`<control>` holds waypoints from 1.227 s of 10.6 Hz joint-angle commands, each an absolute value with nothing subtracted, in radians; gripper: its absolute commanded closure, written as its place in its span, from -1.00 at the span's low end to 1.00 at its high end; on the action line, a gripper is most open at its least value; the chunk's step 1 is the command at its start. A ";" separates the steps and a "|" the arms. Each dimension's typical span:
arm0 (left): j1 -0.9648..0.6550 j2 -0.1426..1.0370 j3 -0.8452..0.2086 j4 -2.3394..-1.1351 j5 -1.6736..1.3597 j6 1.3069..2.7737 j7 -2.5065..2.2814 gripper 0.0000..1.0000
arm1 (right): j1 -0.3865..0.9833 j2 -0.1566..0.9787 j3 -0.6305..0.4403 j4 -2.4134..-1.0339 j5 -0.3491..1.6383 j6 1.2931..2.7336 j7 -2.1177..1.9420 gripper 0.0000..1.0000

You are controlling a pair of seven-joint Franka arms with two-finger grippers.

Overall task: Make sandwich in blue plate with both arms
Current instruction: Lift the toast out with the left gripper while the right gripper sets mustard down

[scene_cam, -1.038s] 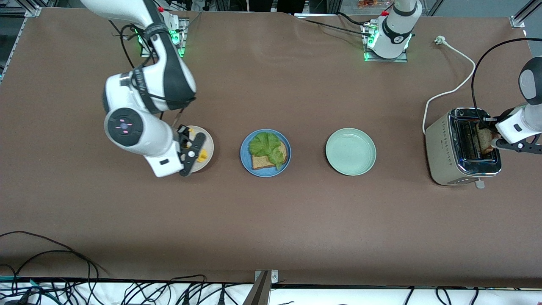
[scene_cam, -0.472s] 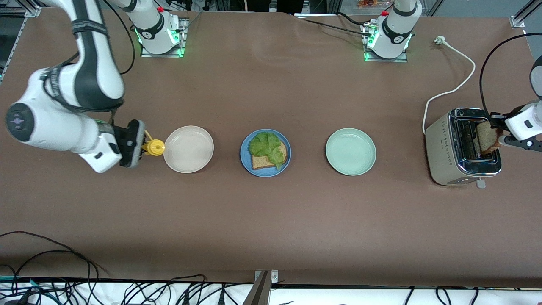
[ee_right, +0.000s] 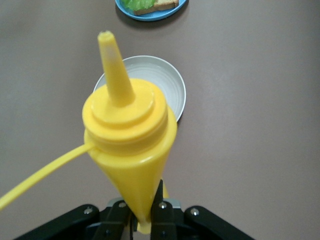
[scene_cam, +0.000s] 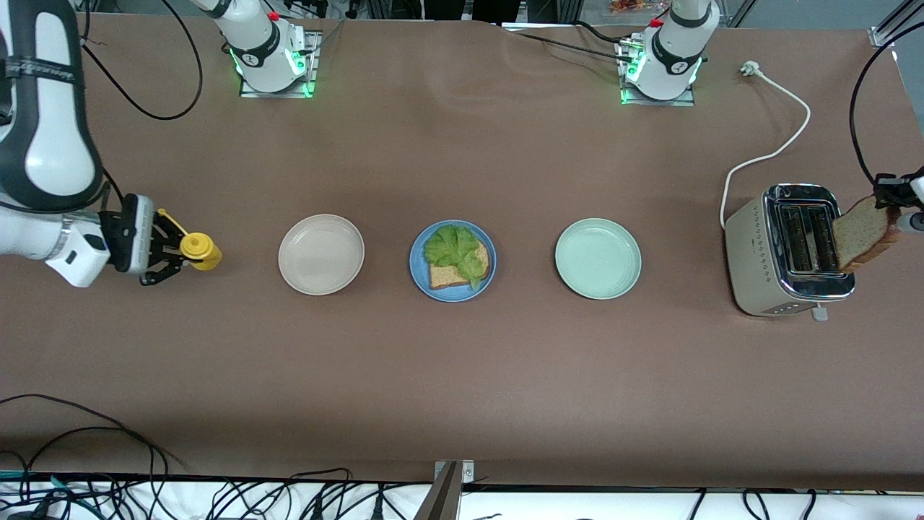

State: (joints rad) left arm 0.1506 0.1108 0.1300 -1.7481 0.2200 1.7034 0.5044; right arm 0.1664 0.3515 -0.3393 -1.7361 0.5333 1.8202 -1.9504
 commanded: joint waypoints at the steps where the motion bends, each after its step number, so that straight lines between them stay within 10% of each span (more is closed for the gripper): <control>1: 0.132 0.087 0.082 -1.660 0.206 1.608 0.520 1.00 | 0.057 0.402 -0.324 -1.776 0.655 1.806 -2.190 0.75; 13: -0.047 0.277 -0.132 -1.669 -0.646 1.666 0.061 1.00 | -0.077 0.656 -0.351 -1.775 0.888 1.669 -2.606 0.70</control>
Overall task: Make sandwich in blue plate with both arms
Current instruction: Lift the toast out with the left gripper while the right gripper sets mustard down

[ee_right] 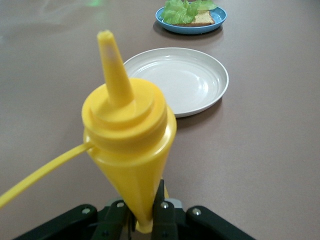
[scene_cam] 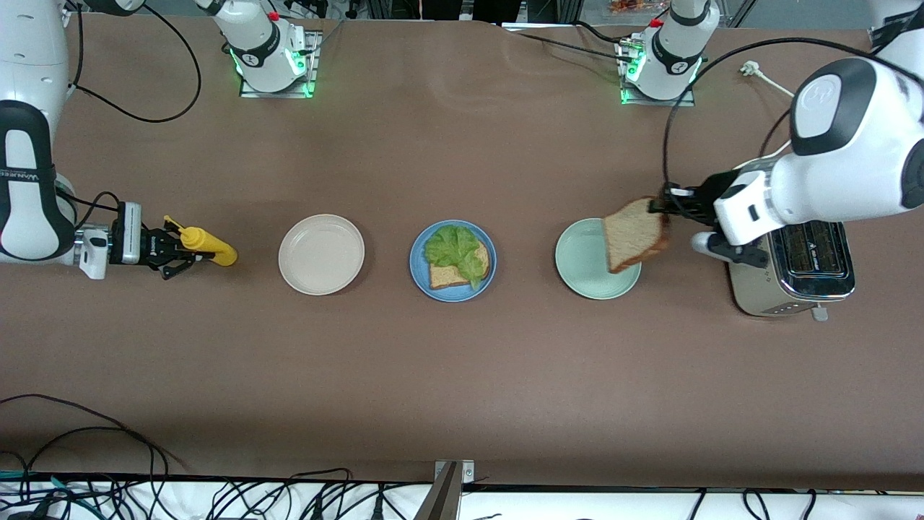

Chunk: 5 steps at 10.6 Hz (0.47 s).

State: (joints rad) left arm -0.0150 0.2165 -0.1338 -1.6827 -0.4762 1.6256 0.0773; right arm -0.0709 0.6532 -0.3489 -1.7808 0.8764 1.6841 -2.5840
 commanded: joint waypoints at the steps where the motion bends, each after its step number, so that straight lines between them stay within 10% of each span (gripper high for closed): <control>1: -0.072 0.308 -0.132 -1.667 -0.702 1.699 0.061 1.00 | -0.077 0.658 -0.354 -1.776 0.885 1.670 -2.606 0.70; 5: -0.176 0.411 -0.132 -1.657 -0.847 1.888 0.061 1.00 | -0.080 0.672 -0.374 -1.775 0.884 1.672 -2.620 0.70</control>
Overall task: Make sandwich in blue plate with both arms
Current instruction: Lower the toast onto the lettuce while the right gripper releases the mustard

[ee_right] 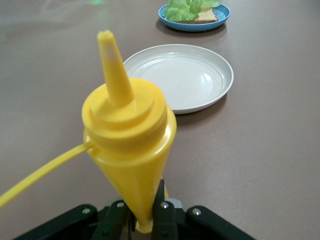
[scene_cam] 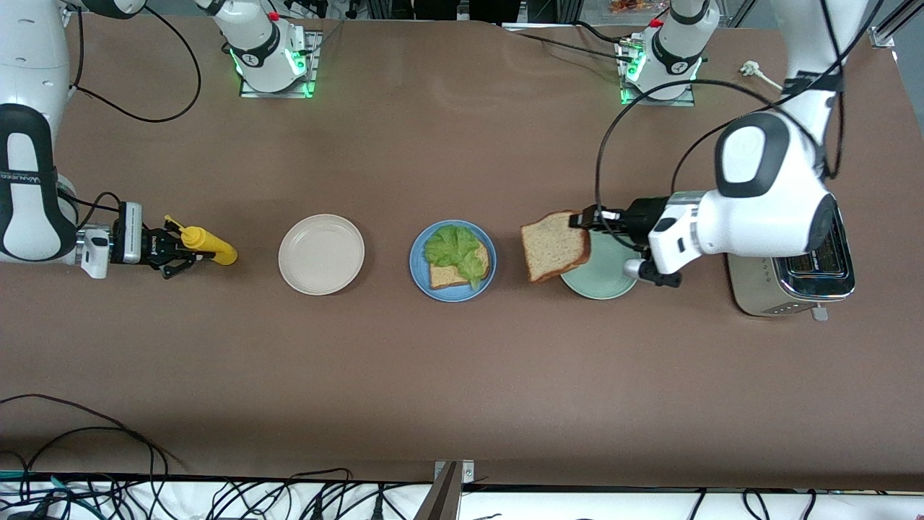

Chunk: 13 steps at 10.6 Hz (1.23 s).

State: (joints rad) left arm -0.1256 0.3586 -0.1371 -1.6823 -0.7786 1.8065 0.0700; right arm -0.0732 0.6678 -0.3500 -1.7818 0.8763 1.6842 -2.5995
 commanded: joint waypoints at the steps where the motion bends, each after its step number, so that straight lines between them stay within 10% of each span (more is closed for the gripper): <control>1: -0.201 0.428 -0.133 -1.654 -0.863 1.919 0.049 1.00 | -0.081 0.672 -0.377 -1.775 0.884 1.672 -2.626 0.70; 6: -0.349 0.527 -0.121 -1.592 -0.874 2.026 -0.104 1.00 | -0.083 0.690 -0.379 -1.778 0.893 1.692 -2.661 0.59; 7: -0.376 0.554 -0.115 -1.573 -0.873 2.045 -0.124 1.00 | -0.083 0.690 -0.380 -1.779 0.893 1.689 -2.660 0.31; 8: -0.403 0.578 -0.110 -1.562 -0.871 2.078 -0.152 1.00 | -0.083 0.690 -0.380 -1.778 0.893 1.684 -2.654 -0.69; 9: -0.443 0.603 -0.089 -1.560 -0.874 2.106 -0.178 1.00 | -0.083 0.689 -0.391 -1.778 0.891 1.680 -2.652 -1.00; 13: -0.526 0.708 -0.078 -1.462 -0.870 2.164 -0.345 1.00 | -0.083 0.680 -0.439 -1.769 0.882 1.657 -2.649 -1.00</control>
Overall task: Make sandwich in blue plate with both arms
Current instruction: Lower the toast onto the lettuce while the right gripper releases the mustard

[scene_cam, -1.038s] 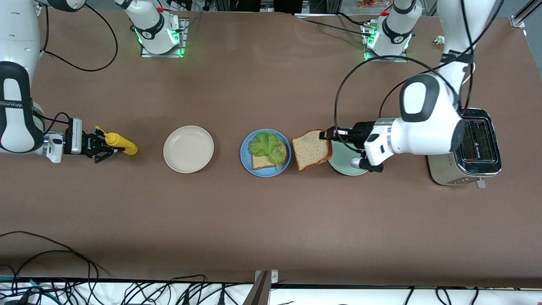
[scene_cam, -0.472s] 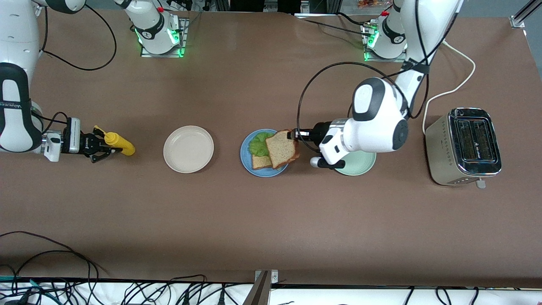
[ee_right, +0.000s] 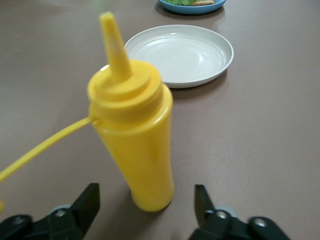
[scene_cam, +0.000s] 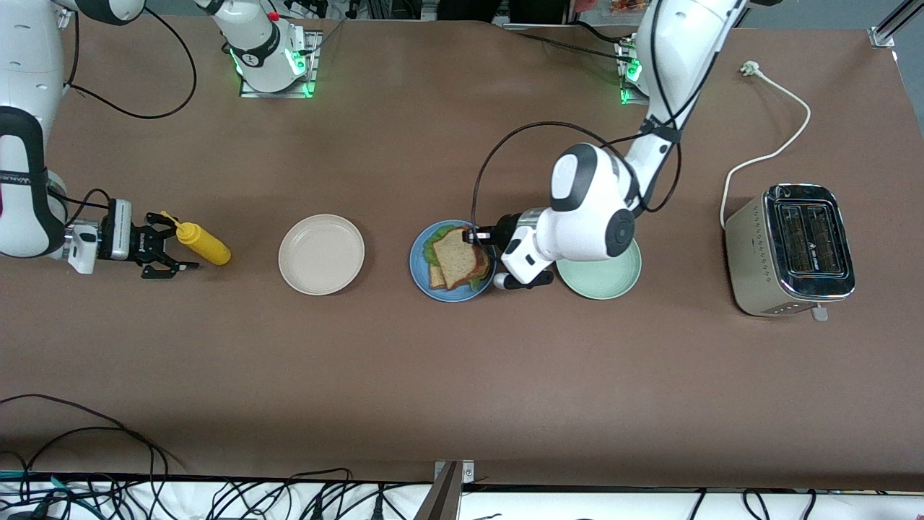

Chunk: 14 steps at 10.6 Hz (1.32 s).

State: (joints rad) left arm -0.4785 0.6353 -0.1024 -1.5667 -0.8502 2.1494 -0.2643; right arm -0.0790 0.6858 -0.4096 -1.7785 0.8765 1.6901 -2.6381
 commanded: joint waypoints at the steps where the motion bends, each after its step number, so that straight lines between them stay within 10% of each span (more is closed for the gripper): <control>1: -0.531 0.715 -0.080 -1.454 -0.870 2.172 -0.348 1.00 | -0.083 0.680 -0.452 -1.769 0.877 1.655 -2.649 -1.00; 14: -0.537 0.693 -0.028 -1.405 -0.874 2.103 -0.478 1.00 | -0.022 0.350 -0.457 -1.692 0.292 1.661 -1.387 -1.00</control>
